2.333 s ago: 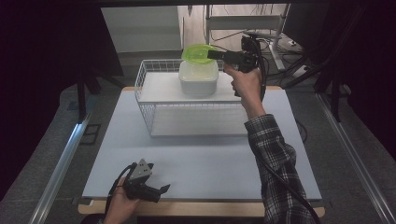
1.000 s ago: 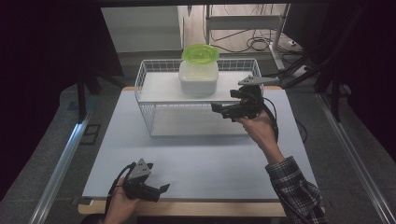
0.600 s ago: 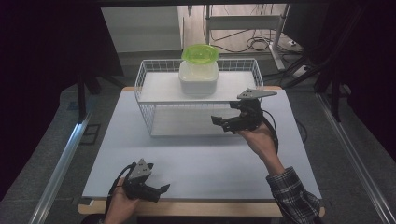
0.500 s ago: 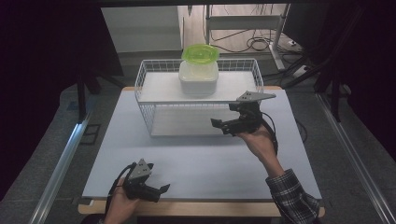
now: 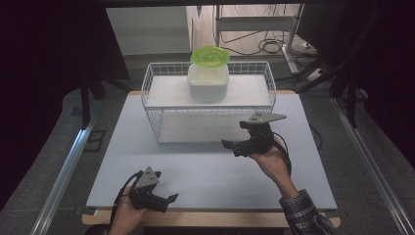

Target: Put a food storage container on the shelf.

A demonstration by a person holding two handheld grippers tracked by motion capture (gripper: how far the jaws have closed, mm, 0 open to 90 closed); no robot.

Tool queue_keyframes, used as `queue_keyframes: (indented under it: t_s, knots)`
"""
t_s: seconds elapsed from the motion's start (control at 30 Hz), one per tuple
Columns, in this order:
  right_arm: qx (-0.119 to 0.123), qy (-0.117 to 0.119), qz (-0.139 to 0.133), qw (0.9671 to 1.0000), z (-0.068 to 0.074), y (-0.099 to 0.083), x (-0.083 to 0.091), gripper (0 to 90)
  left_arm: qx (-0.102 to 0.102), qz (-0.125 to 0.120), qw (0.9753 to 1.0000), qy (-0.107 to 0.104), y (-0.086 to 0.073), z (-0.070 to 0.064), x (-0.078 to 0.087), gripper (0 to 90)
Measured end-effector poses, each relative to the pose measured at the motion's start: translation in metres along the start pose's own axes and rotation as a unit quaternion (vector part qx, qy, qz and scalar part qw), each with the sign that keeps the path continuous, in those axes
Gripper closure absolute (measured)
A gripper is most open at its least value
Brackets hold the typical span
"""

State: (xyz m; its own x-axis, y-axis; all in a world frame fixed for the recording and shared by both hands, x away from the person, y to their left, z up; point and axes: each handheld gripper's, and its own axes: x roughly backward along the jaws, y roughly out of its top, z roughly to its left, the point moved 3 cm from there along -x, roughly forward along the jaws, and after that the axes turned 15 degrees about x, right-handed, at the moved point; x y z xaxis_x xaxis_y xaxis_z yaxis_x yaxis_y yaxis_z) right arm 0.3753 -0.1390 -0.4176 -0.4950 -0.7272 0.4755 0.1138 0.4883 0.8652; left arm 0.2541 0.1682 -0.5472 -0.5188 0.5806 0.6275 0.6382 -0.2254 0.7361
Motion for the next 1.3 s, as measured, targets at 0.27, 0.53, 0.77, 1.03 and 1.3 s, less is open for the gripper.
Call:
queue_keyframes:
  t_s: [0.27,0.53,0.77,1.03,1.3]
  knots:
    - [-0.001,0.005,0.019,0.9998,0.009,-0.02,0.003,2.9,0.003,-0.008,0.9999,-0.008,0.001,0.0,0.002,1.3]
    - [-0.009,0.006,0.021,0.9997,0.017,-0.032,0.015,3.0,0.006,-0.006,0.9999,-0.013,0.001,0.0,0.002,1.4]
    - [-0.003,-0.007,0.027,0.9996,0.024,-0.041,0.022,2.9,0.006,-0.004,0.9999,-0.013,0.001,-0.001,0.002,1.5]
    - [-0.011,-0.036,0.045,0.9982,0.024,-0.062,0.03,0.0,0.004,-0.005,0.9999,-0.012,0.001,-0.001,0.002,1.5]
    - [-0.012,-0.054,0.066,0.9963,0.022,-0.083,0.035,0.0,0.003,-0.005,0.9999,-0.013,0.0,-0.001,0.001,1.4]
